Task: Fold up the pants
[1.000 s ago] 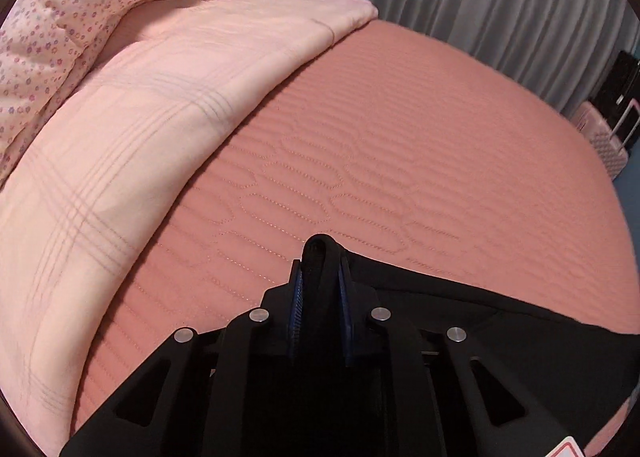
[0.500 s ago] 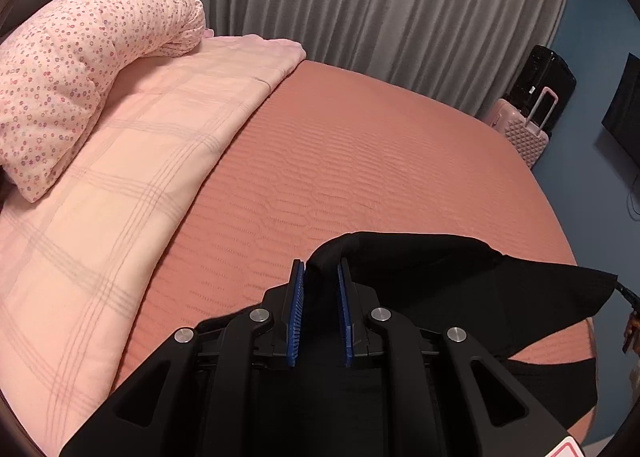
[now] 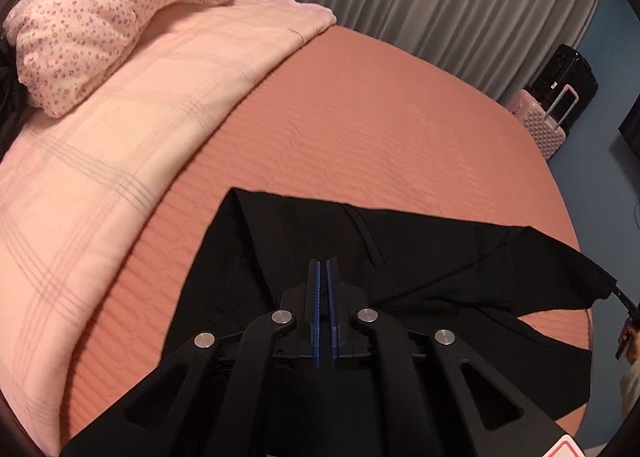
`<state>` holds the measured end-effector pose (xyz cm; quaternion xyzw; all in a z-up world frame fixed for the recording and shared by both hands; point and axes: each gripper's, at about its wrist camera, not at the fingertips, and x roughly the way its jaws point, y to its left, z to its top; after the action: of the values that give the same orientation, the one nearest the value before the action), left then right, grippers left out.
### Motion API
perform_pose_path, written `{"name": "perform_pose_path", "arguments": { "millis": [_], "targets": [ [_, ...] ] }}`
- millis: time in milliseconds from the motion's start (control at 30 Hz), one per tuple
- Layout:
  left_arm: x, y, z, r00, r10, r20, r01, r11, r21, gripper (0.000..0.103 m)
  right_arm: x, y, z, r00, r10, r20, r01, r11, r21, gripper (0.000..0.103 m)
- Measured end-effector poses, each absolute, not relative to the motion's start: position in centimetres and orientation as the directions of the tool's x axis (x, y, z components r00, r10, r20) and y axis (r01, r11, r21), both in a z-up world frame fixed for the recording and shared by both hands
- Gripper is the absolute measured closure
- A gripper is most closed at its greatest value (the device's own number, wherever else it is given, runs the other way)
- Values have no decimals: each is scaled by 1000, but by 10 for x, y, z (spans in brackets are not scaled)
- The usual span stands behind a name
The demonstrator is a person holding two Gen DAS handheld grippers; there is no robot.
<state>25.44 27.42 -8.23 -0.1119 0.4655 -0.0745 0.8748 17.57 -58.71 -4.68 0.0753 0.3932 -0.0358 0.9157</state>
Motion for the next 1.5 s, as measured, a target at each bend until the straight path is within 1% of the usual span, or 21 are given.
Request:
{"name": "perform_pose_path", "arguments": {
  "millis": [67, 133, 167, 300, 433, 467, 567, 633, 667, 700, 767, 900, 1100, 1167, 1200, 1267, 1333, 1367, 1400, 1467, 1500],
  "targets": [
    [249, 266, -100, 519, -256, -816, 13, 956, -292, 96, 176, -585, -47, 694, 4, -720, 120, 985, 121, 100],
    [245, 268, -114, 496, -262, -828, -20, 950, -313, 63, 178, -582, -48, 690, 7, -724, 113, 987, 117, 100],
    [240, 269, -123, 486, -277, -829, -48, 939, -341, 60, 179, -582, -49, 687, 7, -727, 110, 987, 113, 100],
    [233, 272, -149, 470, -353, -809, -99, 890, -446, 60, 182, -579, -48, 683, -2, -730, 111, 989, 101, 100],
    [253, 270, -176, 465, -420, -780, -165, 824, -542, 60, 183, -579, -47, 689, -8, -725, 124, 987, 107, 100],
    [261, 269, -184, 477, -447, -756, -191, 787, -586, 60, 184, -578, -46, 687, -9, -727, 123, 987, 104, 100],
    [277, 271, -197, 513, -474, -716, -250, 715, -653, 62, 183, -577, -47, 682, -13, -731, 124, 988, 98, 100],
    [283, 274, -202, 536, -471, -701, -291, 676, -677, 69, 183, -577, -49, 679, -16, -734, 128, 987, 98, 100],
    [285, 276, -202, 556, -455, -696, -307, 666, -680, 79, 182, -577, -49, 678, -18, -735, 130, 987, 95, 100],
    [287, 277, -201, 561, -440, -702, -315, 670, -672, 96, 182, -578, -50, 677, -17, -735, 131, 987, 97, 100],
    [289, 276, -193, 570, -421, -706, -308, 687, -658, 98, 181, -577, -49, 681, -24, -732, 131, 987, 89, 100],
    [278, 273, -146, 616, -403, -676, -208, 745, -634, 100, 171, -575, -38, 704, -23, -710, 115, 990, 82, 100],
    [226, 290, -64, 644, -430, -633, -87, 781, -619, 100, 111, -569, 16, 773, -7, -634, 61, 996, 63, 100],
    [202, 304, -47, 639, -419, -645, -80, 798, -598, 100, 79, -571, 30, 780, -23, -626, 63, 997, 41, 100],
    [192, 310, -44, 627, -415, -660, -83, 806, -586, 100, 61, -576, 32, 773, -15, -634, 65, 996, 55, 100],
    [172, 323, -52, 575, -398, -715, -112, 827, -550, 99, 32, -583, 22, 745, -35, -666, 102, 993, 61, 100],
    [160, 330, -76, 505, -346, -791, -145, 869, -473, 96, 11, -588, -4, 674, -32, -738, 114, 992, 62, 100],
    [156, 335, -92, 474, -332, -816, -165, 876, -452, 96, -3, -590, -24, 629, -69, -775, 152, 988, 35, 100],
    [153, 340, -107, 446, -320, -836, -192, 878, -439, 96, -15, -594, -42, 586, -69, -808, 189, 980, 54, 100],
    [146, 350, -140, 411, -293, -863, -259, 871, -418, 96, -39, -599, -69, 547, -92, -832, 301, 949, 93, 100],
    [144, 351, -151, 401, -281, -872, -281, 868, -409, 96, -45, -600, -74, 545, -79, -835, 322, 939, 122, 100]
  ]
}}
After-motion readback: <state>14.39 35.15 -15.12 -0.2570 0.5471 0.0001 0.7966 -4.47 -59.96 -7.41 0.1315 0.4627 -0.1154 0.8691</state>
